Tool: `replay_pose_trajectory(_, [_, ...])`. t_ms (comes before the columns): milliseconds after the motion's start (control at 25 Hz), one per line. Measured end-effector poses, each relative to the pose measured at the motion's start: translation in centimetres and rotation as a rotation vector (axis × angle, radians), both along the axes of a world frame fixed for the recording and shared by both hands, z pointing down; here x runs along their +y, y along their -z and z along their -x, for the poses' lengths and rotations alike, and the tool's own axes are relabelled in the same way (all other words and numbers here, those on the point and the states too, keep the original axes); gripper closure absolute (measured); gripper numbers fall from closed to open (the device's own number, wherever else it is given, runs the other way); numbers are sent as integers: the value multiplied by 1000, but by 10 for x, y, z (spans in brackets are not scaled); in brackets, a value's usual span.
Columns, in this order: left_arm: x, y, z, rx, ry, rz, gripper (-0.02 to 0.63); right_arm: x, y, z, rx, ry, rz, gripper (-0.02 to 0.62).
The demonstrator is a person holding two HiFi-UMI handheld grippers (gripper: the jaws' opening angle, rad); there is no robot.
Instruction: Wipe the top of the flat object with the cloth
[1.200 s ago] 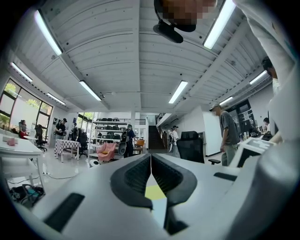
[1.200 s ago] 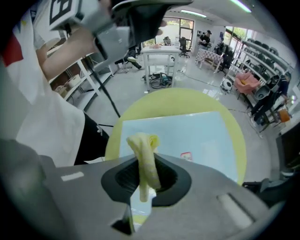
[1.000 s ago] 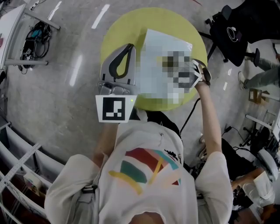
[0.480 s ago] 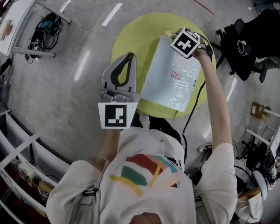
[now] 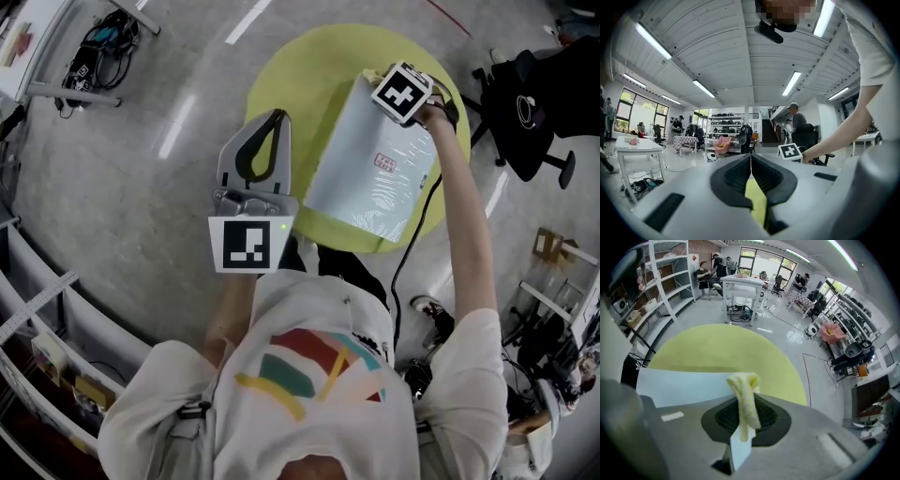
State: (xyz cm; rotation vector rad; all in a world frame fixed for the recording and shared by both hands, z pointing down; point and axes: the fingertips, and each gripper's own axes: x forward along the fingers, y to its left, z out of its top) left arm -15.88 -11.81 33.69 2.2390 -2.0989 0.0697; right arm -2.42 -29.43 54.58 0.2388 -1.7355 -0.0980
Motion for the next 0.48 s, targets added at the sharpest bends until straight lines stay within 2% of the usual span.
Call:
replay_pose_trajectory(240, [-1, 1, 1, 7, 4, 3, 589, 25, -1, 10, -23, 31, 50, 569])
replay_pose_trajectory(320, [-1, 2, 3, 9, 8, -4, 589, 35, 0, 19, -47, 66, 52, 569])
replay_pose_trajectory(480, [-1, 4, 5, 26, 9, -17, 589, 56, -1, 22, -55, 69, 60, 569])
